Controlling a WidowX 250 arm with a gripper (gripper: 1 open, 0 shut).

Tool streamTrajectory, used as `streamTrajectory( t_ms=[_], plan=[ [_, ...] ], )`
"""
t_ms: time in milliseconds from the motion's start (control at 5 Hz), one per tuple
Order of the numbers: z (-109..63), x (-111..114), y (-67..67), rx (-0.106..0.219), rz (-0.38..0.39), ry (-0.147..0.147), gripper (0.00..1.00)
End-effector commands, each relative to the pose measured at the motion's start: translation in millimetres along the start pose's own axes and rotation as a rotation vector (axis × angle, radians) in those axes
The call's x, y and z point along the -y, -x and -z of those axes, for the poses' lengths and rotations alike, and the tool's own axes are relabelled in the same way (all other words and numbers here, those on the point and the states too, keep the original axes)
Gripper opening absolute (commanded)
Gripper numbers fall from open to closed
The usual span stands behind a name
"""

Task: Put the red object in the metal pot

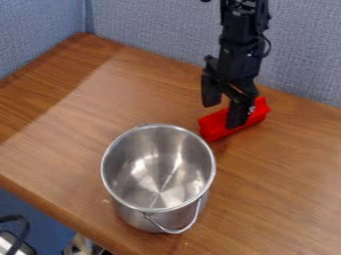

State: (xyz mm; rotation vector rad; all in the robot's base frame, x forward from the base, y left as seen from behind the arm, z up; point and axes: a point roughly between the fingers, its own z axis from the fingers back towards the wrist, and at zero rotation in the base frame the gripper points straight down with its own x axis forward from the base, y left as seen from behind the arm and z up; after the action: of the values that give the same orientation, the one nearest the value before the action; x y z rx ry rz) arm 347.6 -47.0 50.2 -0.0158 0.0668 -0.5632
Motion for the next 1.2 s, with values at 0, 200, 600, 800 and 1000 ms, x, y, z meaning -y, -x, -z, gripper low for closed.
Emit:
streamTrajectory(
  t_ms=[0,200,600,800,1000],
  plan=[
    [-13.0,-10,-9.0,0.048,0.008,-0.029,1.0],
    [-4.8,-7,-17.6,0.046,-0.028,-0.027,1.0],
    [6.5,-10,-25.6,0.047,-0.042,-0.019,1.0],
    [8.8,-18,-25.2,0.047,-0.021,-0.017,0.0],
    [10.3,-24,-22.6,0.044,0.001,-0.016,1.0]
  ],
)
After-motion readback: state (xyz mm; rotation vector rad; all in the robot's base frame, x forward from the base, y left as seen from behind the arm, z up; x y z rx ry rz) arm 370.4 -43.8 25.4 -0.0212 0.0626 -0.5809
